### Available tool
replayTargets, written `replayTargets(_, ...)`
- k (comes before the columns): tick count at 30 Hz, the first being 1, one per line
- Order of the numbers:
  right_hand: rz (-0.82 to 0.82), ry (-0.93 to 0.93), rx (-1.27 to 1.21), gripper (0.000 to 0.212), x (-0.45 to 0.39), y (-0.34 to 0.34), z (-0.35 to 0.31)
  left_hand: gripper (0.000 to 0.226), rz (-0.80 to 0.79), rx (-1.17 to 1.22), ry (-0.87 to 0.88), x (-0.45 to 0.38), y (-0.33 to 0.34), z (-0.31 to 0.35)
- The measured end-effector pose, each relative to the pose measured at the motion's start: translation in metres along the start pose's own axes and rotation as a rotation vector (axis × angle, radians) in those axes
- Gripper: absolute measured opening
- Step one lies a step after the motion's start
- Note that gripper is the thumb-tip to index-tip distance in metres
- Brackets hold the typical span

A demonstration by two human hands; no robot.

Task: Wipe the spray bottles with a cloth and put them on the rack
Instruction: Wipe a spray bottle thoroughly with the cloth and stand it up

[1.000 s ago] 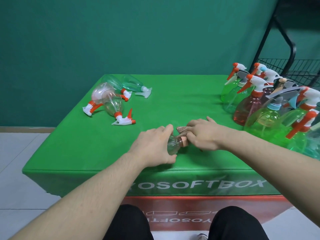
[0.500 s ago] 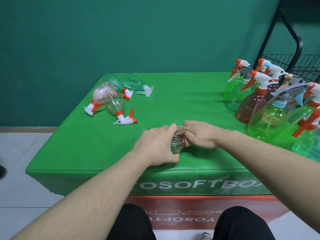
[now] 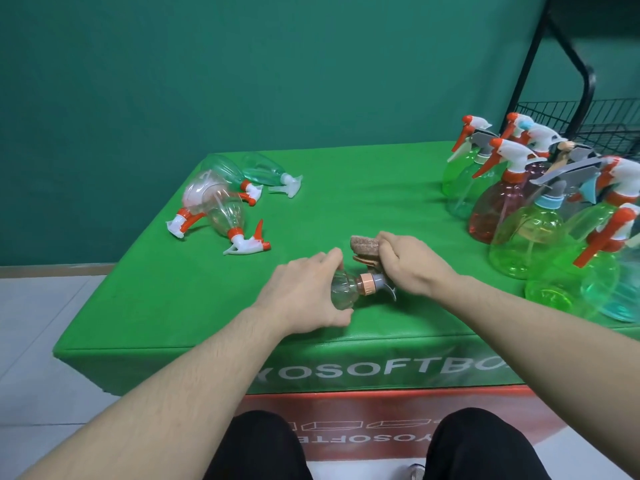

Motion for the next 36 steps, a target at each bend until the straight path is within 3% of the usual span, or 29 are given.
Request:
replayTargets(10,0.119,0.477,-0.378,0.037,0.008,-0.011,0.030,0.079,-0.004,0.112,-0.052,-0.003,-0.003,-0.012)
replayTargets(14,0.055,0.583,-0.675,0.075,0.018,-0.004,0.033,0.080,-0.035,0.183,-0.110,-0.001,-0.008,-0.016)
replayTargets(16,0.031,0.562,-0.728,0.081,0.019,0.005,0.039,0.081,-0.071,0.218,-0.136,-0.001,-0.010,-0.017)
replayTargets(19,0.019,0.564,-0.769,0.066,0.030,0.003,0.029,0.078,-0.091,0.255,-0.158,-0.002,-0.010,-0.017)
replayTargets(23,0.014,0.564,-0.929,0.026,0.041,0.003,0.017,0.072,-0.069,0.327,-0.205,-0.002,-0.012,-0.022)
replayTargets(31,0.172,0.657,-0.963,0.026,0.042,-0.002,0.002,0.066,0.109,0.422,-0.319,-0.005,-0.009,-0.023)
replayTargets(36,0.190,0.734,-1.238,0.018,0.036,0.003,-0.013,0.070,0.324,0.533,-0.402,-0.012,-0.005,-0.011)
Point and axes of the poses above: each hand's wrist, its own x-axis away from the middle knuckle, its own y-axis out of the palm, z = x × y, the point moved 5 cm from there along -x, towards the middle knuckle, and after that the axes turned 8 degrees about x, right-handed, at the moved point
